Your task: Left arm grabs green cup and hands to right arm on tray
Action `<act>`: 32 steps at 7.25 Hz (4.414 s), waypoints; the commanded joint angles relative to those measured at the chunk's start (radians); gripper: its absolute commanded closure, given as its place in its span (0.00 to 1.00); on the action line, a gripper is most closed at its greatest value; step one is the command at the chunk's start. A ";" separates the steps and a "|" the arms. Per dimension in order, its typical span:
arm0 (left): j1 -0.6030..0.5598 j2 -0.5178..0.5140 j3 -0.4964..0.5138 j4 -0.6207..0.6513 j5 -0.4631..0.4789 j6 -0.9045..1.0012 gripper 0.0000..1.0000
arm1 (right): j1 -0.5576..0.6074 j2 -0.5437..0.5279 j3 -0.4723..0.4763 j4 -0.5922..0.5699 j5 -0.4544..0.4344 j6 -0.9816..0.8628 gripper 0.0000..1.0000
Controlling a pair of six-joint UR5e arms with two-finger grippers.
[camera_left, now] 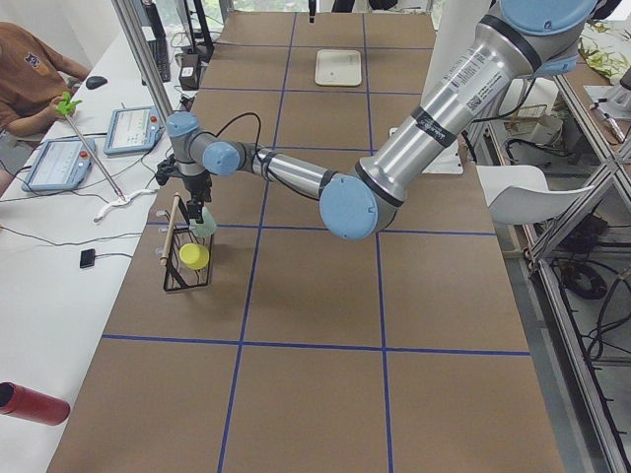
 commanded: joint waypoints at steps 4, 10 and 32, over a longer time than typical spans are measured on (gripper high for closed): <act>-0.005 -0.004 0.038 -0.028 0.006 0.001 0.07 | 0.000 0.002 0.005 0.000 0.000 0.000 0.00; -0.124 -0.012 -0.063 0.018 -0.146 0.002 1.00 | 0.000 0.002 0.022 0.000 0.003 0.003 0.00; 0.317 0.011 -0.524 -1.335 -0.083 -2.300 1.00 | -0.655 0.463 -0.133 1.647 -0.377 1.956 0.01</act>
